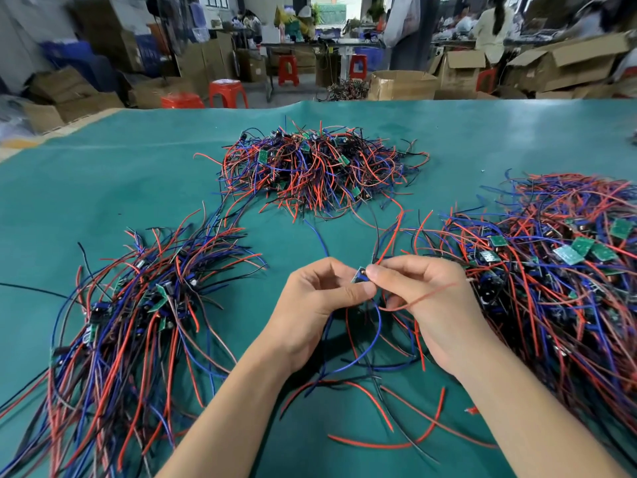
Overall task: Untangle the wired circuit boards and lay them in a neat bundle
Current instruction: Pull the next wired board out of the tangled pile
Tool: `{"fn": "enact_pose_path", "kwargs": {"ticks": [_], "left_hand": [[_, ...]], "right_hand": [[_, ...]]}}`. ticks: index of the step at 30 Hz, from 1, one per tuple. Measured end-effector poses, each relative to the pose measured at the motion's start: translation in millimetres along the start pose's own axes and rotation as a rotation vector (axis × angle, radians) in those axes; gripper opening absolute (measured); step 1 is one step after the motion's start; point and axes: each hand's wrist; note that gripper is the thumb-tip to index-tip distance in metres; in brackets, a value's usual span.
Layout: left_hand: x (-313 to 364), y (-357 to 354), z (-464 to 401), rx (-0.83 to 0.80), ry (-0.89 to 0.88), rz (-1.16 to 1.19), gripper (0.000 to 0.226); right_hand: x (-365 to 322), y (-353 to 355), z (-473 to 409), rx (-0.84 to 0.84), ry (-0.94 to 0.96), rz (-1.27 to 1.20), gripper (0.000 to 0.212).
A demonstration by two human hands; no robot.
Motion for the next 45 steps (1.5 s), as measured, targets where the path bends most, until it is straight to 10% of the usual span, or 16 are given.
{"fn": "enact_pose_path", "kwargs": {"ticks": [6,29,45], "left_hand": [[4,0,2,-0.062,0.049,0.000,0.017],[-4,7,0,-0.136,0.034,-0.214,0.014],[-4,8,1,-0.280,0.001,-0.286,0.032]], "right_hand": [[-1,-3,2,-0.027,-0.033,-0.108,0.015],[-1,6,3,0.317,0.557,0.737,0.013],[-14,51,-16,0.753,0.513,0.368,0.014]]}}
Point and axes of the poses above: each hand's wrist, its own z-axis away from the middle knuckle, its own y-axis out of the back of the hand, x = y × z, and after that the axes turned 2 degrees about -x, right-handed
